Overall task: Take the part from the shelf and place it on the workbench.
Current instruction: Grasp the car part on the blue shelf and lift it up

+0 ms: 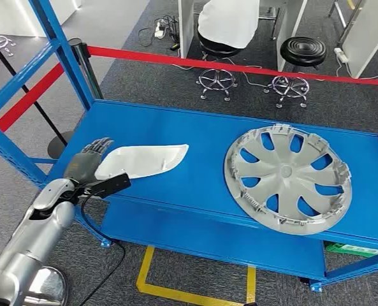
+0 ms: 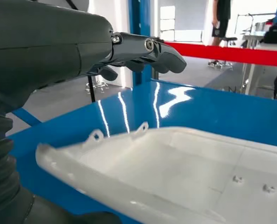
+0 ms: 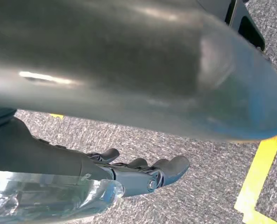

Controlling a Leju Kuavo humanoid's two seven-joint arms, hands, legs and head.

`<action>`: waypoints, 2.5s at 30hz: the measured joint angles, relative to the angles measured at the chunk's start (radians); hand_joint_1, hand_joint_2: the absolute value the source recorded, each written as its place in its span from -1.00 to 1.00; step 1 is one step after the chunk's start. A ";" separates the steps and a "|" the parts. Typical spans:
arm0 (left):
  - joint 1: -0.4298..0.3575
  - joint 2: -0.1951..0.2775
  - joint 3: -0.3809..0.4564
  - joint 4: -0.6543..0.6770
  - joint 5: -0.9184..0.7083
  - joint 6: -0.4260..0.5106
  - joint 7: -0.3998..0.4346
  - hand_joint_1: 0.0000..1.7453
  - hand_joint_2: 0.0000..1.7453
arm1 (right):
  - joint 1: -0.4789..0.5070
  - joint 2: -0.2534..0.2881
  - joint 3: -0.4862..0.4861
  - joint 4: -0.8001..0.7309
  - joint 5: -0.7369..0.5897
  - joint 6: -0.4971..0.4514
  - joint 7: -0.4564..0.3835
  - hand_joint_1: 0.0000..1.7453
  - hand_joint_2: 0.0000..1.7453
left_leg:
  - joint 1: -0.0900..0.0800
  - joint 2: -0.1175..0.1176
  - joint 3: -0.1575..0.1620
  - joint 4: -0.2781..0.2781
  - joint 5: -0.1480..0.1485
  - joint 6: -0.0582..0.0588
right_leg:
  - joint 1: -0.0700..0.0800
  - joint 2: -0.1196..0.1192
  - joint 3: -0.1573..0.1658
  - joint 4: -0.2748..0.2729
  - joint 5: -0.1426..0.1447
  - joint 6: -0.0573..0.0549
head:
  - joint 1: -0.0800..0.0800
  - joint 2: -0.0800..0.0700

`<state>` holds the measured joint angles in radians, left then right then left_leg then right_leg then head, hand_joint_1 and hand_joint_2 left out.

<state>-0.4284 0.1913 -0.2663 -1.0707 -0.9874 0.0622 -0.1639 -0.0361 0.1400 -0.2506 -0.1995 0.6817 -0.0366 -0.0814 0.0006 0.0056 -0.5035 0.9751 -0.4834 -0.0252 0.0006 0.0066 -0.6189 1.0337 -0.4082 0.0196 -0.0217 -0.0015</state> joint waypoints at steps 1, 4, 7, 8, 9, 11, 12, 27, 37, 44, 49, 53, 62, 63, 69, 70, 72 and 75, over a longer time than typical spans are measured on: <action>-0.006 -0.002 -0.002 0.011 0.000 0.000 -0.005 -1.00 1.00 | 0.000 0.000 0.000 0.000 0.001 0.001 0.000 -1.00 -1.00 | 0.000 0.000 0.000 0.000 0.000 0.000 | 0.000 0.000 0.000 0.000 0.000 0.000 | 0.000 0.000; -0.028 -0.014 -0.008 0.055 0.006 0.000 -0.029 -1.00 1.00 | -0.001 0.000 0.000 0.000 0.006 0.004 0.001 -1.00 -1.00 | 0.000 0.000 0.000 0.000 0.000 0.000 | 0.000 0.000 0.000 0.000 0.000 0.000 | 0.000 0.000; -0.049 -0.029 -0.013 0.097 0.023 -0.002 -0.055 -1.00 1.00 | -0.002 0.000 0.000 0.000 0.013 0.008 0.001 -1.00 -1.00 | 0.000 0.000 0.000 0.000 0.000 0.000 | 0.000 0.000 0.000 0.000 0.000 0.000 | 0.000 0.000; -0.055 -0.034 -0.014 0.111 0.032 -0.003 -0.066 -1.00 1.00 | -0.002 0.000 0.000 0.000 0.015 0.009 0.001 -1.00 -1.00 | 0.000 0.000 0.000 0.000 0.000 0.000 | -0.001 0.000 0.000 0.000 0.000 0.000 | 0.000 0.000; -0.059 -0.038 -0.015 0.123 0.041 -0.005 -0.076 -0.98 1.00 | -0.003 0.000 0.000 0.000 0.017 0.010 0.001 -1.00 -1.00 | 0.000 0.000 0.000 0.000 0.000 0.000 | -0.001 0.000 0.000 0.000 0.000 0.000 | 0.000 0.000; -0.064 -0.045 -0.017 0.146 0.059 -0.008 -0.097 -0.55 1.00 | -0.004 0.000 0.000 0.000 0.022 0.013 0.000 -1.00 -1.00 | 0.000 0.000 0.000 0.000 0.000 0.000 | -0.001 0.001 0.000 0.000 0.000 0.000 | 0.000 0.000; -0.064 -0.048 -0.018 0.156 0.066 -0.010 -0.106 -0.05 1.00 | -0.004 0.000 0.000 0.000 0.024 0.014 0.000 -1.00 -1.00 | 0.000 0.000 0.000 0.000 0.000 0.000 | -0.001 0.001 0.000 0.000 0.000 0.000 | 0.000 0.000; -0.061 -0.059 -0.025 0.223 0.099 -0.016 -0.156 1.00 1.00 | -0.008 0.000 0.000 0.000 0.037 0.015 -0.006 -1.00 -1.00 | 0.000 0.000 -0.001 0.000 0.000 0.000 | -0.001 0.000 -0.001 0.000 0.000 0.000 | 0.000 0.000; -0.061 -0.075 -0.026 0.210 0.087 0.041 -0.118 1.00 1.00 | -0.009 0.001 0.000 0.000 0.039 0.012 -0.006 -1.00 -1.00 | -0.001 0.000 -0.001 0.000 0.000 0.000 | -0.001 0.000 0.002 0.000 0.000 0.000 | 0.000 0.000; 0.006 -0.088 -0.025 0.081 0.095 0.063 -0.097 1.00 1.00 | -0.006 0.001 -0.002 0.000 0.039 0.000 -0.008 -1.00 -1.00 | -0.001 0.000 0.001 0.000 0.000 0.000 | -0.001 0.000 0.001 0.000 0.000 0.000 | 0.000 0.000; 0.069 -0.087 -0.029 -0.045 0.088 0.064 -0.098 1.00 1.00 | -0.003 0.001 -0.005 0.000 0.040 -0.002 -0.010 -1.00 -1.00 | -0.001 0.000 -0.001 0.000 0.000 0.001 | -0.001 0.000 0.000 0.000 0.000 0.000 | 0.000 0.000; 0.116 -0.086 -0.036 -0.144 0.082 0.083 -0.097 1.00 1.00 | -0.001 0.002 -0.006 0.000 0.041 -0.004 -0.010 -1.00 -1.00 | -0.001 0.000 -0.002 0.000 0.000 0.001 | -0.001 0.000 -0.001 0.000 0.000 0.000 | 0.000 0.000; 0.209 -0.088 -0.061 -0.334 0.092 0.125 -0.103 1.00 1.00 | 0.002 0.003 -0.027 0.000 0.031 -0.007 -0.029 -1.00 -1.00 | -0.002 0.001 -0.003 0.001 -0.002 0.003 | -0.003 0.000 -0.001 -0.001 0.000 0.001 | 0.000 0.000; 0.225 -0.088 -0.064 -0.356 0.087 0.134 -0.105 1.00 1.00 | 0.003 0.004 -0.032 0.000 0.024 -0.002 -0.041 -1.00 -1.00 | -0.003 0.001 -0.004 0.002 -0.002 0.004 | -0.004 0.001 -0.001 -0.002 0.001 0.002 | 0.000 0.000; 0.317 -0.087 -0.094 -0.468 0.066 0.165 -0.102 1.00 1.00 | 0.003 0.008 -0.064 0.000 0.005 0.008 -0.074 -1.00 -1.00 | -0.010 0.000 -0.008 0.007 -0.003 0.018 | -0.011 0.000 -0.001 -0.005 0.004 0.014 | 0.000 0.000; 0.322 -0.087 -0.097 -0.479 0.066 0.166 -0.102 1.00 1.00 | 0.003 0.009 -0.067 0.000 0.005 0.008 -0.074 -1.00 -1.00 | -0.010 0.000 -0.008 0.003 0.000 0.022 | -0.011 0.000 0.000 -0.008 0.006 0.018 | 0.000 0.000; 0.326 -0.087 -0.101 -0.495 0.065 0.167 -0.101 1.00 1.00 | 0.003 0.009 -0.072 0.000 0.005 0.008 -0.075 -1.00 -1.00 | -0.004 0.003 -0.003 -0.010 0.009 0.031 | -0.010 0.000 -0.007 0.003 -0.004 0.026 | 0.001 0.000; 0.330 -0.086 -0.105 -0.507 0.065 0.170 -0.099 1.00 1.00 | 0.004 0.010 -0.078 0.000 0.004 0.008 -0.075 -1.00 -1.00 | 0.003 0.005 0.002 -0.019 0.017 0.038 | -0.012 -0.001 -0.080 0.157 -0.084 0.037 | 0.005 0.000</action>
<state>-0.0984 0.1048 -0.3709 -1.5773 -0.9224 0.2320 -0.2626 -0.0321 0.1495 -0.3282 -0.1991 0.6856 -0.0282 -0.1568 0.0033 0.0108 -0.5011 0.9557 -0.4667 0.0130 -0.0117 0.0059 -0.6988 1.1911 -0.4927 0.0564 -0.0167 -0.0015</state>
